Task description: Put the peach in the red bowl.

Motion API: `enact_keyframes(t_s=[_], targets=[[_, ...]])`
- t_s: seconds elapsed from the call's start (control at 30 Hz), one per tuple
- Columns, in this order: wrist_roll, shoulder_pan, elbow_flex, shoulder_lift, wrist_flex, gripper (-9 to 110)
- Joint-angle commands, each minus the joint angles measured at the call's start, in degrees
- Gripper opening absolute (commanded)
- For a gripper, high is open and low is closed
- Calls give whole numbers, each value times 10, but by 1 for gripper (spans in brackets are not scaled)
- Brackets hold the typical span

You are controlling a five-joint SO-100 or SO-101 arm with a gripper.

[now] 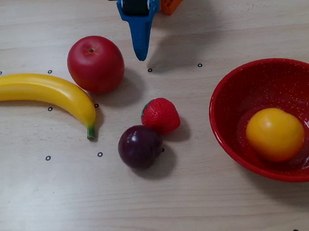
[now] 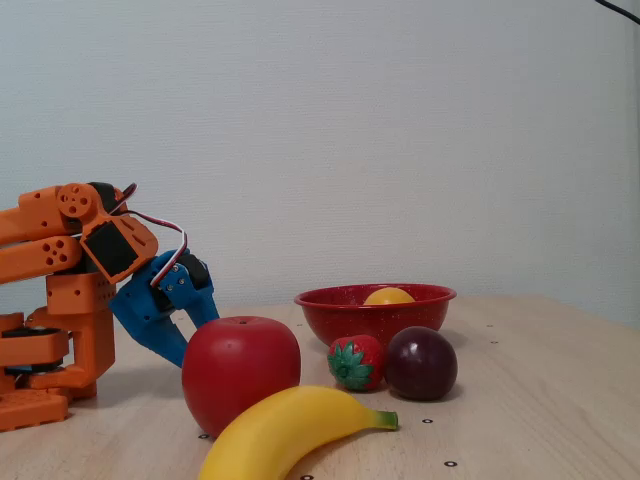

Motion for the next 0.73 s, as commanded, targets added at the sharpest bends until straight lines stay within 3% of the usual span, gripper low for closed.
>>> enact_keyframes(t_s=[0.0, 0.7], targets=[[-14, 4, -11, 7, -30, 0], [-16, 4, -10, 7, -33, 0]])
